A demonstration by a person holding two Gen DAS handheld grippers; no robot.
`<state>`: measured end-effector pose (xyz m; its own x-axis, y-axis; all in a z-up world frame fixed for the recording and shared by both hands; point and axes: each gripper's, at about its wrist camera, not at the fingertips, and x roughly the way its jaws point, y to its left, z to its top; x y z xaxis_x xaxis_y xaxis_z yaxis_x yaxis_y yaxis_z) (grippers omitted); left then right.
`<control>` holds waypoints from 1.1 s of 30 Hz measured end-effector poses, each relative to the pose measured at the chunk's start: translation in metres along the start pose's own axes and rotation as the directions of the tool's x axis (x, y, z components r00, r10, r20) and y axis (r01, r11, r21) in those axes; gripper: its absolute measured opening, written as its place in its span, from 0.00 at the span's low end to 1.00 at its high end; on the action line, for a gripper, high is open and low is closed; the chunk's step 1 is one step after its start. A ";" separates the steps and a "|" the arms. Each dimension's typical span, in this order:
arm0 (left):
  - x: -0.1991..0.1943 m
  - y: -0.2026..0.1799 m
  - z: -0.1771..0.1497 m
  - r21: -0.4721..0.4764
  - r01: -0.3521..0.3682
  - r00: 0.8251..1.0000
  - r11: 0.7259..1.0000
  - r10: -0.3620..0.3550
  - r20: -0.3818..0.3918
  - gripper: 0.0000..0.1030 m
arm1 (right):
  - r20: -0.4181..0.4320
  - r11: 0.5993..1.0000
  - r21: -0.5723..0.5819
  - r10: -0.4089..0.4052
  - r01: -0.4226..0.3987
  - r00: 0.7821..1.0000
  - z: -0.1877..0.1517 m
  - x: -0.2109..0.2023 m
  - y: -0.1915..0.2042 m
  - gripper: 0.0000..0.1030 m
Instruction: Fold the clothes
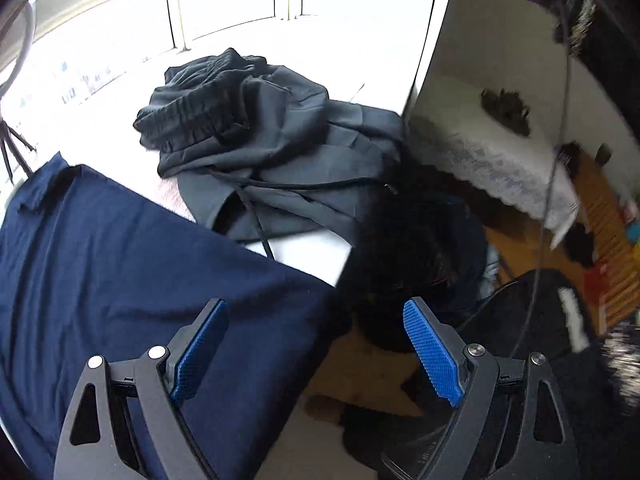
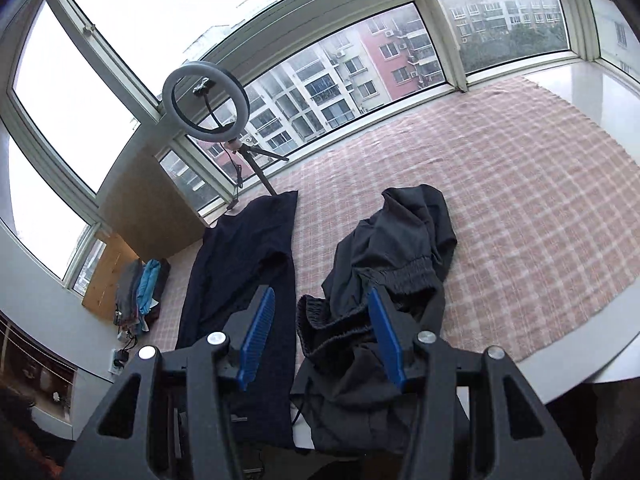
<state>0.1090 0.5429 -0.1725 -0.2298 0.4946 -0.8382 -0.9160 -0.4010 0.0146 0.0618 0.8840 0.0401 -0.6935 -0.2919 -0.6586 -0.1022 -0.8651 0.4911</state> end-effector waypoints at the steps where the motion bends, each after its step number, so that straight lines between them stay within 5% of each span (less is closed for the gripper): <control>1: 0.008 -0.006 0.002 0.013 -0.029 0.999 0.999 0.029 -0.016 0.84 | -0.008 1.000 0.013 0.003 -0.003 1.000 -0.009 0.000 -0.005 0.47; 4: 0.027 -0.017 0.003 0.034 -0.109 0.993 0.993 0.110 -0.037 0.63 | -0.043 0.999 0.033 0.016 -0.014 0.999 -0.025 0.008 -0.016 0.47; 5: 0.031 -0.019 0.004 0.036 -0.134 0.990 0.990 0.136 -0.039 0.63 | -0.052 0.999 0.031 0.013 -0.011 0.999 -0.029 0.012 -0.017 0.47; 8: 0.025 -0.017 0.007 0.008 -0.131 0.991 0.991 0.131 -0.011 0.41 | -0.093 1.000 -0.003 0.025 -0.026 0.995 -0.033 0.036 -0.009 0.47; 10: 0.015 -0.007 0.009 -0.068 -0.032 0.999 0.997 0.031 -0.007 0.04 | -0.122 0.997 -0.043 0.052 -0.058 0.991 -0.025 0.062 0.005 0.47; 15: -0.015 0.017 0.002 -0.251 -0.004 1.000 0.968 0.012 0.028 0.04 | -0.202 0.974 -0.180 0.101 -0.138 0.974 0.010 0.158 0.052 0.47; 19: -0.040 0.041 -0.013 -0.410 0.026 0.997 0.912 0.007 0.080 0.04 | -0.269 0.962 -0.240 0.061 -0.128 0.961 0.042 0.266 0.078 0.47; 29: -0.040 0.063 -0.036 -0.552 0.078 0.991 0.830 -0.003 0.135 0.04 | -0.462 0.975 -0.201 -0.009 -0.094 0.887 0.052 0.431 0.098 0.47; 30: -0.040 0.064 -0.038 -0.567 0.089 0.989 0.819 -0.003 0.151 0.04 | -0.480 0.976 -0.198 -0.016 -0.091 0.877 0.053 0.447 0.100 0.45; 31: -0.039 0.065 -0.040 -0.586 0.116 0.985 0.802 -0.016 0.173 0.04 | -0.498 0.977 -0.195 -0.022 -0.087 0.867 0.054 0.463 0.102 0.31; 32: -0.041 0.067 -0.042 -0.609 0.162 0.977 0.777 -0.040 0.209 0.04 | -0.504 0.976 -0.203 -0.036 -0.078 0.863 0.055 0.468 0.106 0.07; 33: -0.042 0.069 -0.044 -0.629 0.208 0.967 0.749 -0.061 0.246 0.04 | -0.504 0.974 -0.218 -0.053 -0.067 0.862 0.056 0.466 0.110 0.05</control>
<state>0.0697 0.4600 -0.1604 -0.2469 0.6928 -0.6776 -0.5269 -0.6828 -0.5061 -0.3126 0.6752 -0.1807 -0.2330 -0.4110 -0.8813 0.1028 -0.9116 0.3979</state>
